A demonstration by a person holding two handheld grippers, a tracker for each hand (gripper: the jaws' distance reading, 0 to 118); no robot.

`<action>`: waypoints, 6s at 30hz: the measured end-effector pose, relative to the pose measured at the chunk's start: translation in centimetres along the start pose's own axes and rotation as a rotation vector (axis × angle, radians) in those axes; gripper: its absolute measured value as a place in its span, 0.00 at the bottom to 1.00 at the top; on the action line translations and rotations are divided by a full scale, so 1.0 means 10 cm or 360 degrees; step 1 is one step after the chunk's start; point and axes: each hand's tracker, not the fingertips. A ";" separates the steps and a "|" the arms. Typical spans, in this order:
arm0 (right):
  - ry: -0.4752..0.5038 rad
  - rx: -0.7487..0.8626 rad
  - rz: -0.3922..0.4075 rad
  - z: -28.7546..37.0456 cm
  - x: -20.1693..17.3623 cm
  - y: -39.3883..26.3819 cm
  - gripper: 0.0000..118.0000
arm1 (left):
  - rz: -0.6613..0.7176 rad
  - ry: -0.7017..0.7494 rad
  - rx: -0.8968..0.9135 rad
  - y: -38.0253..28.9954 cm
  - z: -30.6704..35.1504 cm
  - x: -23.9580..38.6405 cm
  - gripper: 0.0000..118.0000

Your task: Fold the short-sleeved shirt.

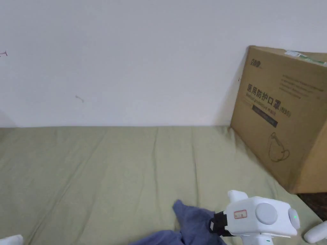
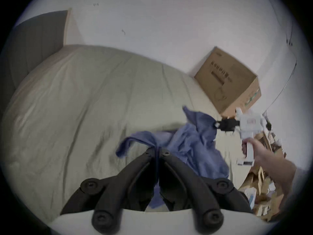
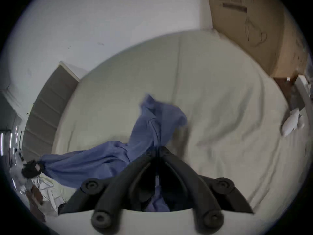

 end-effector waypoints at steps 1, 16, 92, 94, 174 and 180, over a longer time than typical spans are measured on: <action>0.0006 0.0064 0.0035 0.25 -0.06 -0.02 0.01 | -0.0010 0.0025 0.0080 0.08 0.14 0.00 0.03; 0.0113 0.0691 0.0231 2.98 -0.64 0.71 0.01 | -0.0445 0.0121 0.0522 1.49 1.50 0.54 0.02; -0.0270 0.0017 -0.0074 1.93 -0.34 -2.07 0.86 | 0.0239 0.0092 -0.0253 -0.94 0.86 0.00 0.90; -0.0292 0.0177 -0.0011 2.08 -0.53 -1.87 0.86 | 0.0184 0.0113 -0.0093 -0.81 0.97 0.13 0.90; -0.0042 0.0259 0.0049 1.03 0.44 0.38 0.00 | -0.0301 0.0452 0.0031 0.76 -0.19 -0.39 0.02; -0.0012 0.0568 0.0094 2.16 0.15 0.52 0.00 | -0.0372 0.0406 0.0212 1.12 0.54 -0.04 0.02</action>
